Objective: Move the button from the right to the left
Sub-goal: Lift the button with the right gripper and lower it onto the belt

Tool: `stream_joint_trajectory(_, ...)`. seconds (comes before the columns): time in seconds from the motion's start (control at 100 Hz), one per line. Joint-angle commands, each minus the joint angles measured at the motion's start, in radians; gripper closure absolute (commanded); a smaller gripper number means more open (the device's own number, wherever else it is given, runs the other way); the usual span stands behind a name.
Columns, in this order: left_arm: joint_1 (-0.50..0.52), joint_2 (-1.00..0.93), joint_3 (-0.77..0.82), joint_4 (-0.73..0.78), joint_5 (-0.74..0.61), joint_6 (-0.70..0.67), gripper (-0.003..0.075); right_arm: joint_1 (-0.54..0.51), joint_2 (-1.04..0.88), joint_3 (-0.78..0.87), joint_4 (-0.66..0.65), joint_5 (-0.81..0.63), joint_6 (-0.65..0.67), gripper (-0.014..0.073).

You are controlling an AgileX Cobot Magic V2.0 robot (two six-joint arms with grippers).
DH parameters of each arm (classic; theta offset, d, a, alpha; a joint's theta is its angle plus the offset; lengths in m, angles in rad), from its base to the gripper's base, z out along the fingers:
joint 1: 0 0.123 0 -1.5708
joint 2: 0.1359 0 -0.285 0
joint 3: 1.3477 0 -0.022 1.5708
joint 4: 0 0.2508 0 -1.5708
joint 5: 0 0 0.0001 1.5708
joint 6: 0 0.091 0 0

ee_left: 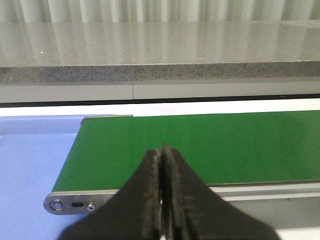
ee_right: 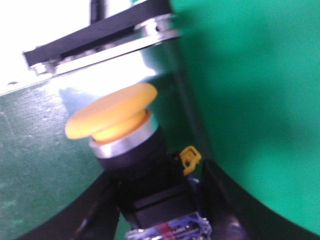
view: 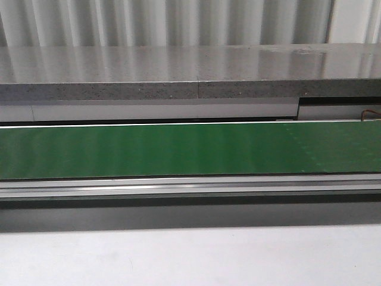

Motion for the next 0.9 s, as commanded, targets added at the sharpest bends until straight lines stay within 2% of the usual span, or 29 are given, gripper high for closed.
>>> stream_joint_trajectory(0.0,0.002,-0.036,0.024,-0.001,-0.077,-0.006,0.0740,0.012,-0.042,-0.007,0.004,-0.035,0.033,0.0370)
stream_joint_trajectory(0.26,0.002,-0.036,0.024,-0.001,-0.077,-0.006,0.0740,0.012,0.016,0.005,0.009,-0.048,0.036,0.0356)
stream_joint_trajectory(0.33,0.002,-0.036,0.024,-0.001,-0.077,-0.006,0.0740,0.012,0.016,0.005,0.013,-0.056,0.031,0.0276)
stream_joint_trajectory(0.46,0.002,-0.036,0.024,-0.001,-0.077,-0.006,0.0740,0.013,0.002,0.004,0.013,-0.068,0.021,0.0032)
stream_joint_trajectory(0.51,0.002,-0.036,0.024,-0.001,-0.077,-0.006,0.0740,0.017,-0.008,0.004,0.013,-0.075,0.004,0.0006)
stream_joint_trajectory(0.75,0.002,-0.036,0.024,-0.001,-0.077,-0.006,0.0740,0.077,-0.116,0.004,0.013,-0.109,-0.121,0.0078)
stream_joint_trajectory(0.82,0.002,-0.036,0.024,-0.001,-0.077,-0.006,0.0740,0.106,-0.148,0.004,0.013,-0.105,-0.174,0.0155)
stream_joint_trajectory(0.89,0.002,-0.036,0.024,-0.001,-0.077,-0.006,0.0740,0.134,-0.175,0.004,0.013,-0.090,-0.194,0.0283)
